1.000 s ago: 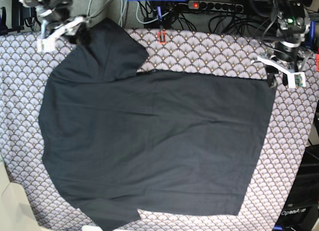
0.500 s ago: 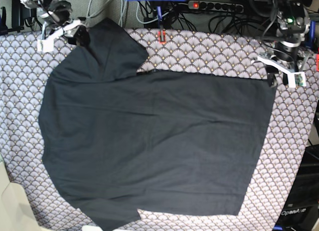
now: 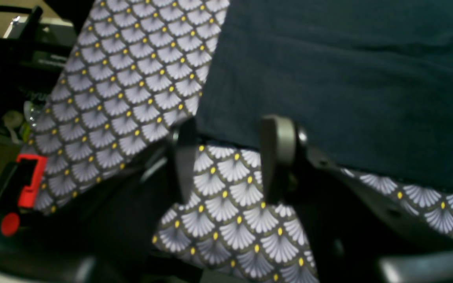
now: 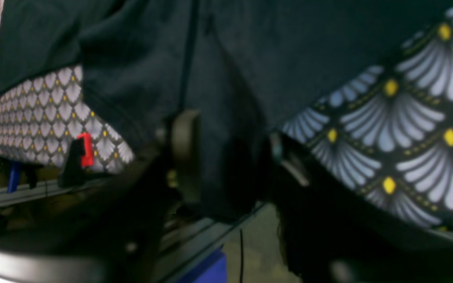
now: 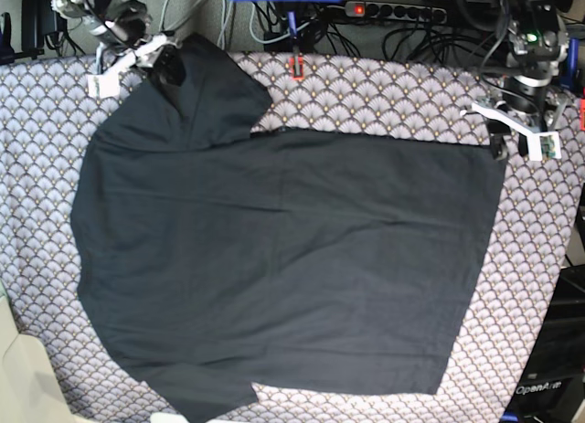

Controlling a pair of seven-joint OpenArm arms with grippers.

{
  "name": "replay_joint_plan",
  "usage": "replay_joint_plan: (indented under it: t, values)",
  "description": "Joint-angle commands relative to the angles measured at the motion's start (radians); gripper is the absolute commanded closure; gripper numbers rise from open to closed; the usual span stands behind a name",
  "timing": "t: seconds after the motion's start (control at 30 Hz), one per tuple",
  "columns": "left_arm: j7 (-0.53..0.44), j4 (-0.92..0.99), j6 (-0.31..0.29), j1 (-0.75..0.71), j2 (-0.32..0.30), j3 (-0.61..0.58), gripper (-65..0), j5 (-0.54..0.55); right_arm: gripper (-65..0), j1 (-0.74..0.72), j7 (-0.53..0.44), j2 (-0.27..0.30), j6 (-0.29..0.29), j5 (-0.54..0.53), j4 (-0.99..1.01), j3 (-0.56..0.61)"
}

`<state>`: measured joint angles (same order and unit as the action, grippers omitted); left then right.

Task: Fold the T-shirt properly
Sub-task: 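Close both grippers on the shoulder corners of the shirt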

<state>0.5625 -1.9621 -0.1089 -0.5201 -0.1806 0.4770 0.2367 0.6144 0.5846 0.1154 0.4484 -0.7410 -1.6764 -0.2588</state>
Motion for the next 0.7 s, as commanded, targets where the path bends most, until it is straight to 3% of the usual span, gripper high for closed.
replay_joint_plan:
  t: [0.0,0.13,0.5,0.67]
  values:
    - [-0.023,-0.001,0.004,0.001,-0.010,0.007,-26.1,0.000,-12.3,-0.001,0.031,0.004,-0.006,0.008,0.000,0.003]
    - [-0.022,0.063,0.004,0.042,-0.012,0.007,-26.4,0.000,0.0,-0.014,0.031,0.004,-0.007,0.008,0.015,0.000]
    - [-0.023,0.195,0.005,0.128,-0.007,0.007,-26.6,0.003,0.0,-0.015,0.031,0.016,-0.007,0.010,0.028,-0.001]
    - [-0.023,0.286,0.004,0.191,0.022,0.090,-26.6,0.008,0.0,-0.017,0.031,0.023,-0.007,0.010,0.028,0.002]
